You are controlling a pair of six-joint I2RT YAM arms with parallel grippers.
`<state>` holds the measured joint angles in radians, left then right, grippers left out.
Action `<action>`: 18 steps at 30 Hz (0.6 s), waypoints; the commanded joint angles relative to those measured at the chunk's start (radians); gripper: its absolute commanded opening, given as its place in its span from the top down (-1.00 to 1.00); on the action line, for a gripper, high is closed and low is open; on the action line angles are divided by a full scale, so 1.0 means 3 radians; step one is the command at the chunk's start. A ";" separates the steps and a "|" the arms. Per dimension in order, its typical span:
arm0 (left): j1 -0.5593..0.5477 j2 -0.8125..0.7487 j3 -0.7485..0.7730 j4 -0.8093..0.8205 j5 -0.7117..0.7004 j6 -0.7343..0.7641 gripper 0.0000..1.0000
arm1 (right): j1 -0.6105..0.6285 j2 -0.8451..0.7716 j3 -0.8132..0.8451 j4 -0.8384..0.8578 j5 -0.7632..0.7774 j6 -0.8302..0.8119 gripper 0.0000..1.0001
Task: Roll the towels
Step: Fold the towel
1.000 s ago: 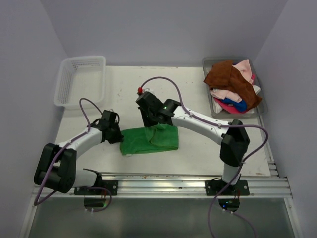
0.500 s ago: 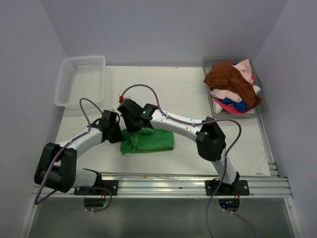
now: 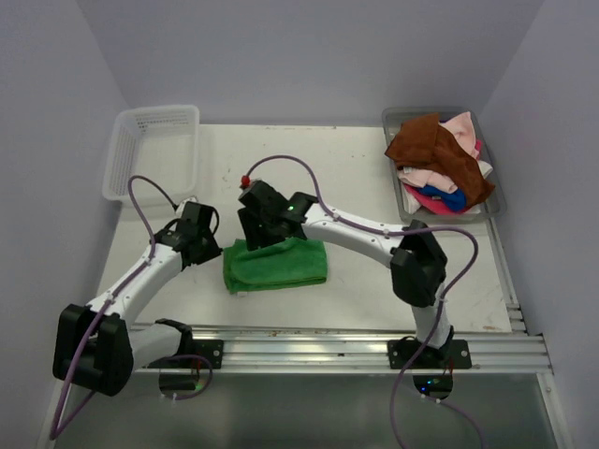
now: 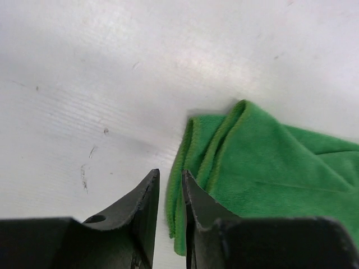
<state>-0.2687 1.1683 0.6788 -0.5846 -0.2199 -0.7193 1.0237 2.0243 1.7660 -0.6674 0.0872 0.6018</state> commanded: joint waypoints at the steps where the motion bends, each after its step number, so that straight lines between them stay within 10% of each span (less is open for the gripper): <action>1: 0.0011 -0.0217 0.0197 -0.0056 -0.0076 0.0045 0.48 | -0.0349 -0.0698 -0.0476 0.0205 0.0103 0.0019 0.03; 8: -0.0193 0.0006 0.0079 0.0363 0.0553 0.0148 -0.02 | -0.0641 -0.0898 -0.1218 0.0292 0.0129 0.0070 0.24; 18: -0.0198 0.0273 -0.0033 0.0435 0.0640 0.0122 0.05 | -0.0641 -0.0970 -0.1403 0.0323 0.0144 0.0111 0.17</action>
<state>-0.3244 1.2453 0.6891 -0.5026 -0.0658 -0.6914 0.8356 1.7611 1.3373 -0.5949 0.1127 0.6220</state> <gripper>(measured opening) 0.491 0.411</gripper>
